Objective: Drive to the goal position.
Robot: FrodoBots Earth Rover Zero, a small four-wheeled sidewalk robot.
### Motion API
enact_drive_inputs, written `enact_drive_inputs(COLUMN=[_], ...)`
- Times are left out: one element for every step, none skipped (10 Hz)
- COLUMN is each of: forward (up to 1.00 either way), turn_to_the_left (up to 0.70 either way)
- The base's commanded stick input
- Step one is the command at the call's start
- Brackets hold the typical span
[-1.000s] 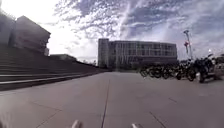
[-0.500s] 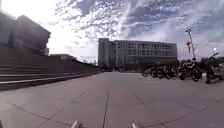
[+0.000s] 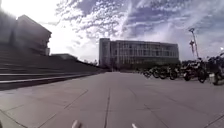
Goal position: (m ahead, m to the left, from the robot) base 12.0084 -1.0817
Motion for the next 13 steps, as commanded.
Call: enact_drive_inputs(forward=[0.70, 0.70, 0.70, 0.70, 0.70, 0.70, 0.70, 0.70, 0.70, 0.70, 0.70, 0.70, 0.70], turn_to_the_left=[0.00, 0.00, 0.00, 0.00, 0.00, 0.00, 0.00, 0.00, 0.00, 0.00, 0.00, 0.00, 0.00])
